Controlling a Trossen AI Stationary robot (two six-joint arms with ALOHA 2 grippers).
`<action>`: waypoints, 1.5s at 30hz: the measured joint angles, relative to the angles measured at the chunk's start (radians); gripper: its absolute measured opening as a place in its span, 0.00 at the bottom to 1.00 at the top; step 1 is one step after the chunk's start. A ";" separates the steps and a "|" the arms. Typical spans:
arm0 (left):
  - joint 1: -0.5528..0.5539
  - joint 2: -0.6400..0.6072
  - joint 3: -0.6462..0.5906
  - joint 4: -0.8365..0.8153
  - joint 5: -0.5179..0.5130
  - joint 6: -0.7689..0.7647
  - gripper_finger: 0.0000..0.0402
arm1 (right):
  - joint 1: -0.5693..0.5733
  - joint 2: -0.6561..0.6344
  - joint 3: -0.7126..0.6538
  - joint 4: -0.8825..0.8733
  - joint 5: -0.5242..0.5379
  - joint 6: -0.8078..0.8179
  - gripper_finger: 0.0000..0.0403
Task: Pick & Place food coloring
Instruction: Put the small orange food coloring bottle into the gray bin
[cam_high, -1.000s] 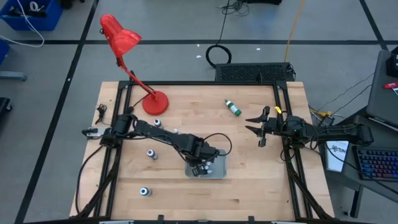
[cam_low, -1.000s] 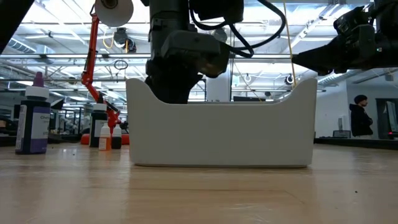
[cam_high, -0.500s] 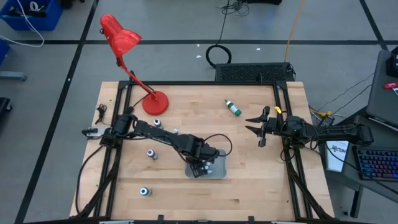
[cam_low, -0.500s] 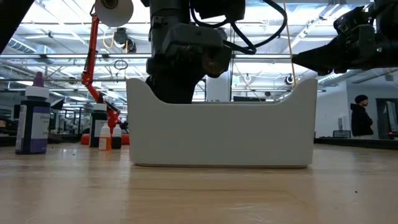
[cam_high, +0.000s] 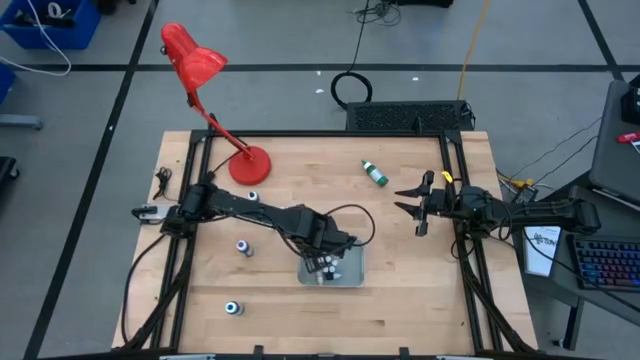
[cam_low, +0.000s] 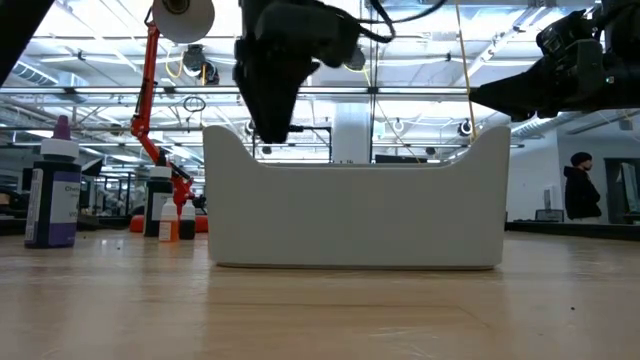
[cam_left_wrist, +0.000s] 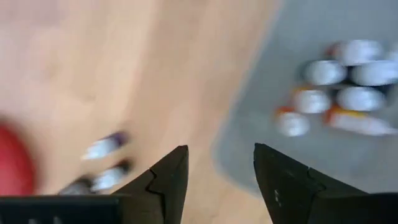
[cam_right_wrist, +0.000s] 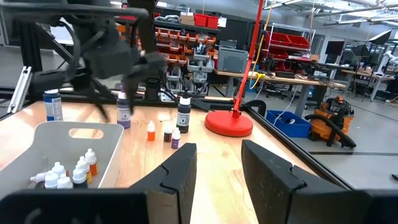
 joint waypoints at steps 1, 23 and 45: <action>-0.003 0.000 0.008 -0.038 -0.031 -0.015 0.45 | 0.000 0.000 0.000 0.000 0.000 0.000 0.29; 0.028 -0.337 -0.476 0.087 -0.027 -0.495 0.53 | 0.000 0.000 0.000 0.000 0.000 0.000 0.29; 0.085 -0.376 -0.753 0.362 0.061 -0.492 0.48 | 0.000 0.000 0.000 0.000 0.000 0.000 0.29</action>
